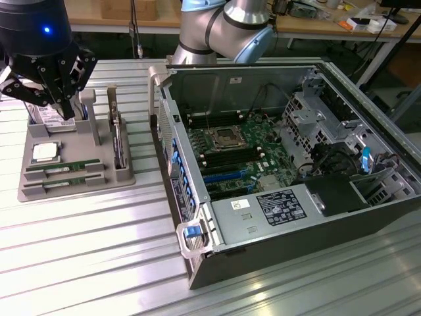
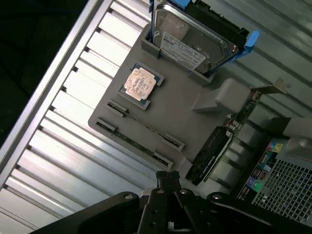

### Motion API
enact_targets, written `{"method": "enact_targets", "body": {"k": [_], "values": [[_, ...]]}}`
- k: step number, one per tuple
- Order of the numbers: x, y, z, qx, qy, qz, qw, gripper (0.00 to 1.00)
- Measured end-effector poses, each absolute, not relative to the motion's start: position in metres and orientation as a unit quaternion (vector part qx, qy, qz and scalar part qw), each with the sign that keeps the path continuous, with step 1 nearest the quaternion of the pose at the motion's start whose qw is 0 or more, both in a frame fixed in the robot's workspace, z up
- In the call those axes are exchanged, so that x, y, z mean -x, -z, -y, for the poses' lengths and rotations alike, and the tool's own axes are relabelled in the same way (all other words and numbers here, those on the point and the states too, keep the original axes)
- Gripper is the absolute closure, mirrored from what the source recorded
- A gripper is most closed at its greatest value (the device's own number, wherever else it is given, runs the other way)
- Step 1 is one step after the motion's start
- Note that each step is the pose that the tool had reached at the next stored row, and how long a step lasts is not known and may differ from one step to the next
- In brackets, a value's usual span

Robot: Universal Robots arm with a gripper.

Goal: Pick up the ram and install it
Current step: 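Reach for the ram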

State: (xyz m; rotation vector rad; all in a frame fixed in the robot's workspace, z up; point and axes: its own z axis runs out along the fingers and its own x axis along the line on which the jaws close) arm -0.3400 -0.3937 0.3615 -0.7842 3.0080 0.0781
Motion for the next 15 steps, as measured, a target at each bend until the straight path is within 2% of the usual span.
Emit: {"method": "enact_targets", "body": {"k": [5, 15], "values": [[0.3400, -0.3612, 0.3937, 0.197, -0.024, -0.980, 0.017, 0.89], [0.3400, -0.3654, 0.3937, 0.195, -0.024, -0.980, 0.017, 0.89]]}}
